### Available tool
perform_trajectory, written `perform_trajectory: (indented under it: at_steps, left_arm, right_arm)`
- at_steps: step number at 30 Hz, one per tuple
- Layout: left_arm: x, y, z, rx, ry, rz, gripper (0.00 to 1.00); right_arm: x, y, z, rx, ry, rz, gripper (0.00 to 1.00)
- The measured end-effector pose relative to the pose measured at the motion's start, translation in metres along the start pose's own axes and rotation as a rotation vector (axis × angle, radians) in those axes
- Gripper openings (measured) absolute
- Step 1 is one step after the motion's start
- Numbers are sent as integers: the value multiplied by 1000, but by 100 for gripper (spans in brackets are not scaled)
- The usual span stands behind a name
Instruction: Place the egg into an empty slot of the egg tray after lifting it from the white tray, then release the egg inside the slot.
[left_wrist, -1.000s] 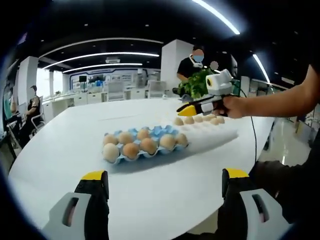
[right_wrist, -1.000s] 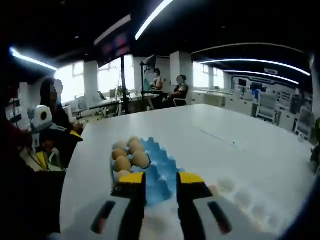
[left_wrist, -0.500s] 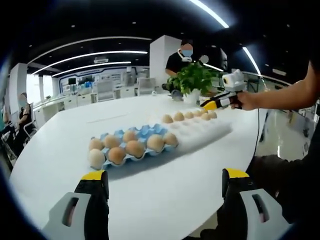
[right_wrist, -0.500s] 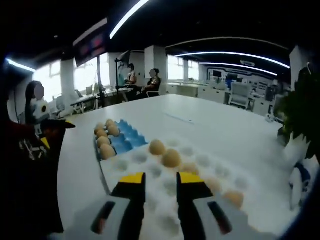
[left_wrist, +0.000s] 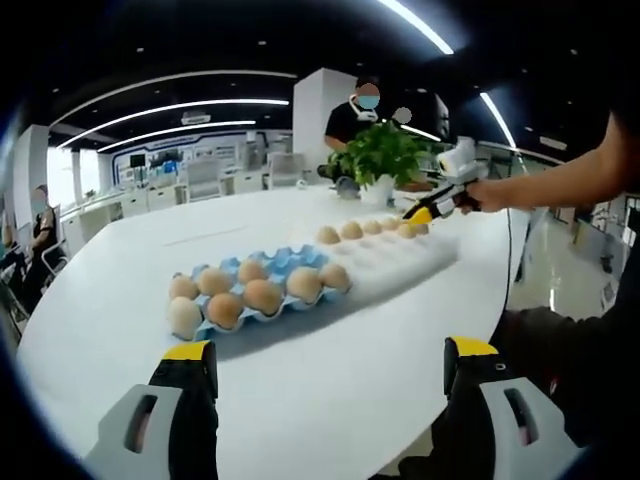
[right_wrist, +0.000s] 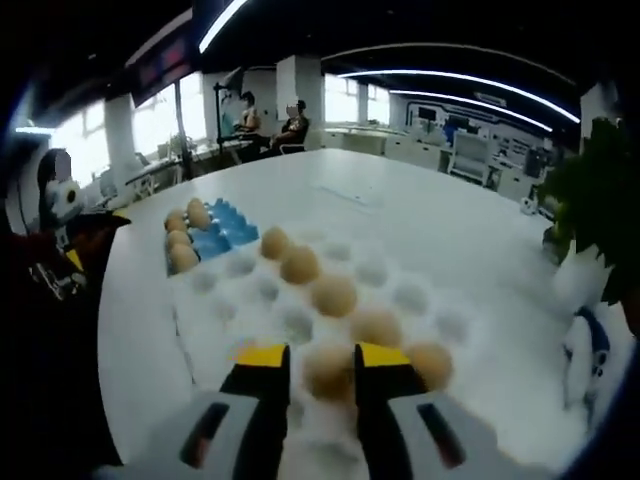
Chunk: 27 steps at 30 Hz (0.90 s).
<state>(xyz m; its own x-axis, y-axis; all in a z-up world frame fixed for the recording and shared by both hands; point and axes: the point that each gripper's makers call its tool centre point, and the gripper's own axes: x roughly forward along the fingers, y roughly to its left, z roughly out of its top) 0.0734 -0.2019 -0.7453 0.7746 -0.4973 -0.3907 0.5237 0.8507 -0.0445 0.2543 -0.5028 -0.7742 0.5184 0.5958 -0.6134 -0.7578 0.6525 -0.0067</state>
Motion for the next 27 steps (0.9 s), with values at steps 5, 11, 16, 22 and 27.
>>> perform_trajectory:
  at_steps: [5, 11, 16, 22, 27]
  left_arm:
    - [-5, 5, -3, -13, -7, 18, 95]
    - [-8, 10, -6, -25, -8, 39, 95]
    - [-10, 8, -2, -58, -26, 39, 95]
    - [-11, 10, -3, -50, -22, 41, 95]
    - [-11, 9, -5, -45, -12, 38, 95]
  right_arm:
    - [10, -3, -7, 34, 62, -29, 28]
    - [13, -4, -8, 17, 112, -62, 27]
    - [4, -5, -4, 58, 104, -104, 26]
    - [-14, -12, 25, 269, -48, -111, 26]
    - [-18, -1, 34, 297, -71, -117, 26]
